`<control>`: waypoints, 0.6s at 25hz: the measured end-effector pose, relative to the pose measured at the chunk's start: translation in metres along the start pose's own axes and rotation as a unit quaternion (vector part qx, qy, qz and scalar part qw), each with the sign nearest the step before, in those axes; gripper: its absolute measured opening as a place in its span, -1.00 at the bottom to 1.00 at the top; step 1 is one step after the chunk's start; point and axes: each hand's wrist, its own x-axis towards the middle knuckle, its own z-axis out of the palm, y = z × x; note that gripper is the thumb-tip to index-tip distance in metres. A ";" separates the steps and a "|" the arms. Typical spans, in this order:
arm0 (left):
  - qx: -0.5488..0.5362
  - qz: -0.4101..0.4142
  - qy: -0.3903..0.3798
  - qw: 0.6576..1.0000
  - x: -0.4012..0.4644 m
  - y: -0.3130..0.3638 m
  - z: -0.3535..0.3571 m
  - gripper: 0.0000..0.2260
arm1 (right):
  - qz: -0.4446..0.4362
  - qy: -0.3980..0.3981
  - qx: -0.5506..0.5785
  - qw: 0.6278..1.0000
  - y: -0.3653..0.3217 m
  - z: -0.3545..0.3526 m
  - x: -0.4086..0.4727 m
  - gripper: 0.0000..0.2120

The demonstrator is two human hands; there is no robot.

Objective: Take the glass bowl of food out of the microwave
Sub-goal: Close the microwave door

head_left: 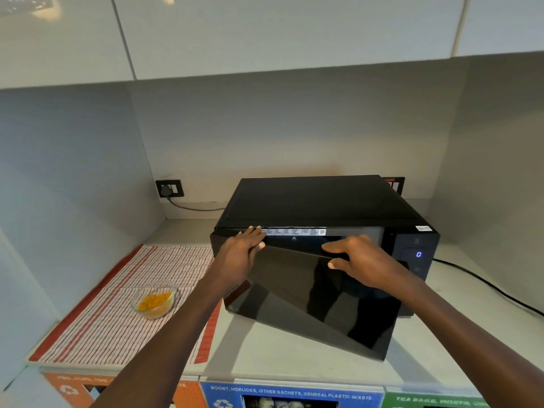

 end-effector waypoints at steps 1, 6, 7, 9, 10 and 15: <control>0.004 0.002 0.003 1.000 0.002 0.001 0.001 -0.60 | 0.004 0.014 -0.002 1.000 0.006 0.000 -0.001 -0.55; 0.025 0.014 0.013 1.000 0.009 0.003 0.011 -0.54 | -0.018 0.092 -0.065 0.993 0.034 0.002 -0.009 -0.60; 0.031 0.011 0.006 0.999 0.011 0.002 0.013 -0.51 | -0.026 0.105 -0.080 0.991 0.040 0.003 -0.009 -0.62; 0.044 0.007 -0.006 0.999 0.014 0.000 0.018 -0.45 | -0.024 0.105 -0.103 0.989 0.054 0.005 -0.006 -0.64; 0.050 0.007 -0.008 0.999 0.016 -0.001 0.020 -0.44 | -0.010 0.093 -0.113 0.989 0.062 0.007 -0.004 -0.63; 0.077 -0.001 -0.015 0.997 0.027 -0.003 0.027 -0.38 | 0.055 0.100 -0.172 0.978 0.094 0.013 -0.001 -0.41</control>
